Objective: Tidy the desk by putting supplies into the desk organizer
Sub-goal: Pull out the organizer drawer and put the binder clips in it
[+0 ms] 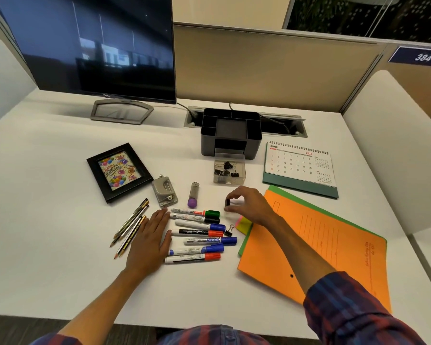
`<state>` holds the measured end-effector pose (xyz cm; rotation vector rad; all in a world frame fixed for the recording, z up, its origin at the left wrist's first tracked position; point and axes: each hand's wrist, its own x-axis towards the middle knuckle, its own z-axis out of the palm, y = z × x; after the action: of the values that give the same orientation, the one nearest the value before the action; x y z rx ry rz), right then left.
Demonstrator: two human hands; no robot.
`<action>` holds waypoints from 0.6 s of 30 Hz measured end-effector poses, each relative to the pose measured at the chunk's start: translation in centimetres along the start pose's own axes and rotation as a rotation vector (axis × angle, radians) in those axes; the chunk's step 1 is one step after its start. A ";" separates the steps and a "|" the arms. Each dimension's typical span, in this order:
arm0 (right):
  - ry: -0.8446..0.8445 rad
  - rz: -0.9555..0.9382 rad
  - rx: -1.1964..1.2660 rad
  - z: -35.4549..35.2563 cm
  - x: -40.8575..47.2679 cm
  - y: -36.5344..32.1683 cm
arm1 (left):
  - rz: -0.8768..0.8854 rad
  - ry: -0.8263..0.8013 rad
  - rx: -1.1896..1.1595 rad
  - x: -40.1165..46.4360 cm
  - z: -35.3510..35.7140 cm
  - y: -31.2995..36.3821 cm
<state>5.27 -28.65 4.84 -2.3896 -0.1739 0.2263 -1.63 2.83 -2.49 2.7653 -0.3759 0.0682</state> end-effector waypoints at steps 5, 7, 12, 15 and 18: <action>0.239 -0.026 0.058 -1.0 1.5 -0.8 | -0.002 -0.010 0.005 0.0 0.0 0.0; 0.305 -0.039 0.049 -1.4 2.2 -1.1 | -0.002 -0.007 0.001 0.0 -0.1 0.0; 0.440 -0.049 0.034 -2.2 4.2 -2.0 | -0.009 -0.005 -0.007 -0.1 0.0 0.0; 0.470 -0.030 0.029 -2.7 5.1 -2.3 | -0.014 -0.009 -0.011 0.0 0.1 -0.1; 0.465 0.000 0.036 -2.9 5.4 -2.4 | -0.013 -0.008 -0.011 -0.1 0.1 -0.1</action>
<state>11.03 -27.80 7.95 -2.3360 0.0480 -0.3240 -1.66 2.89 -2.60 2.7577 -0.3587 0.0514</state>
